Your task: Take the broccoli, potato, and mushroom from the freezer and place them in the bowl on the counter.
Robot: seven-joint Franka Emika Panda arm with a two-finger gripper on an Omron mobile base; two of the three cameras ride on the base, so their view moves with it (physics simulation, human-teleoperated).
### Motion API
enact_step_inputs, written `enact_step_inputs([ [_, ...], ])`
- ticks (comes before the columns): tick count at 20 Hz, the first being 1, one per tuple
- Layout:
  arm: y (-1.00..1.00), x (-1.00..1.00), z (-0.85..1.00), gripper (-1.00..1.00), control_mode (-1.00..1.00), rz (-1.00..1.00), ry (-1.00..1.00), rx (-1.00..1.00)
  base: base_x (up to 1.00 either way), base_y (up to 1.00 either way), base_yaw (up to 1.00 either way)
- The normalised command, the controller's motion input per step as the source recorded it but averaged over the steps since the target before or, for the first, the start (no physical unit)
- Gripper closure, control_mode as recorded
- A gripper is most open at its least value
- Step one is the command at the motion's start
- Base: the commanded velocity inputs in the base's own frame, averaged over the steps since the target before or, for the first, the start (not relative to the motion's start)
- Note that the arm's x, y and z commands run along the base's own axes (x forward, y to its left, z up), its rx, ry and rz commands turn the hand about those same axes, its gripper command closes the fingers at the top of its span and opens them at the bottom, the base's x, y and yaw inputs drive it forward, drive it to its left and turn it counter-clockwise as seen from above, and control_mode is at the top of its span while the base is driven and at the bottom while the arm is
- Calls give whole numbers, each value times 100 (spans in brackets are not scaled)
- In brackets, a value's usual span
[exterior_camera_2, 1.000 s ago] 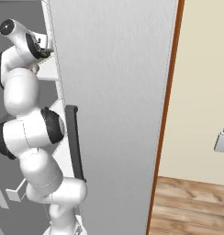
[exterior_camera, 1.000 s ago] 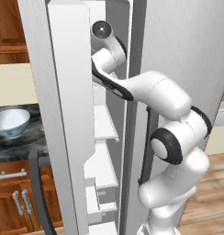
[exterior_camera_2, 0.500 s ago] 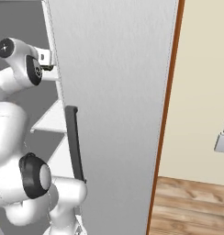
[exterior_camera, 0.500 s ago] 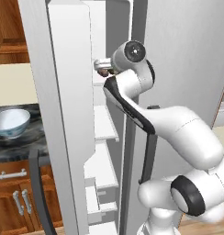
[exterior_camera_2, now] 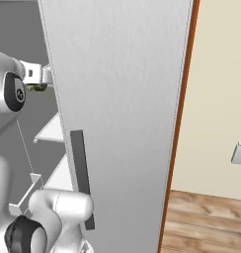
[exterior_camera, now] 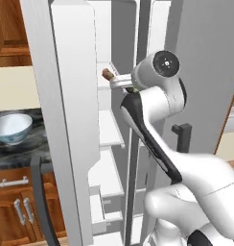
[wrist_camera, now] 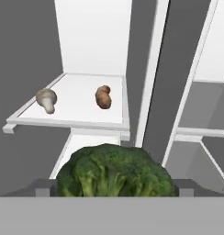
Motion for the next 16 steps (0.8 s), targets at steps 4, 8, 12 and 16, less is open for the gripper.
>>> enact_step_inputs([
  [4,-68,-100,-38,100,-100,-5,22,0,0,0,0],
  [8,-70,-100,-51,100,-100,-10,28,0,0,0,0],
  [12,0,0,0,100,100,0,0,0,-100,-60,-2],
  [16,0,0,0,100,100,0,0,0,-100,-35,0],
])
